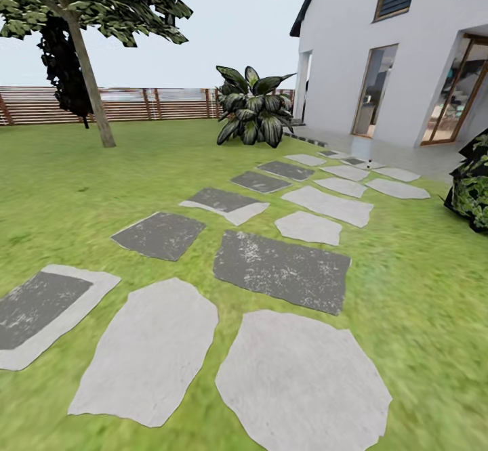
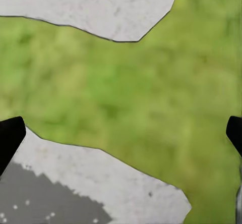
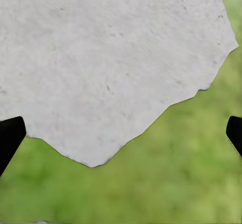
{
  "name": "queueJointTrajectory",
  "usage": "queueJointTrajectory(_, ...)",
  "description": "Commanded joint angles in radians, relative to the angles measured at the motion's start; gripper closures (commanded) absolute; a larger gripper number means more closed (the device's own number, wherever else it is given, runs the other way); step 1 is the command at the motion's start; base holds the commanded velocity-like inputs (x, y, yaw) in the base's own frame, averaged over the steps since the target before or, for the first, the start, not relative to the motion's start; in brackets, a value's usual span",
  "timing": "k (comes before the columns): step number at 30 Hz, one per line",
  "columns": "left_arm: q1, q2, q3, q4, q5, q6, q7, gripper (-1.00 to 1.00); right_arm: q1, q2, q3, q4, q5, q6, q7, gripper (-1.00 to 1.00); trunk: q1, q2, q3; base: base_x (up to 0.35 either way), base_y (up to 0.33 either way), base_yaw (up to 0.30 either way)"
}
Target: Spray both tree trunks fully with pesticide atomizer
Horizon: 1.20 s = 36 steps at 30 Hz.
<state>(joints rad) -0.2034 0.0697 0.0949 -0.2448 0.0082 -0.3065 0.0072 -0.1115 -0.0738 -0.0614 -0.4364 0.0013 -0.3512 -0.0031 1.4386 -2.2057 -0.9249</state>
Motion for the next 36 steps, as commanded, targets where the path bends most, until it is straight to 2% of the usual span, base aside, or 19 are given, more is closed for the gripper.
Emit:
queueJointTrajectory(1, -0.001, 0.0, 0.002, 0.001, 0.001, -0.003, 0.001, -1.0, -0.001, 0.0, -0.001, 0.001, 0.0, -0.003, 0.0, -1.0, 0.0, 0.0, -0.001, 0.339, 0.0, -0.004)
queueJointTrajectory(24, -0.001, 0.001, 0.002, 0.001, 0.001, -0.003, 0.001, -1.0, -0.001, 0.0, -0.001, 0.001, 0.0, -0.003, 0.0, -1.0, 0.0, 0.0, -0.001, 0.339, 0.0, -0.003)
queueJointTrajectory(36, -0.001, 0.001, 0.002, 0.001, 0.001, -0.003, 0.001, -1.0, -0.001, 0.0, -0.001, 0.001, 0.0, -0.003, 0.0, -1.0, 0.0, 0.0, -0.001, 0.339, 0.0, -0.161)
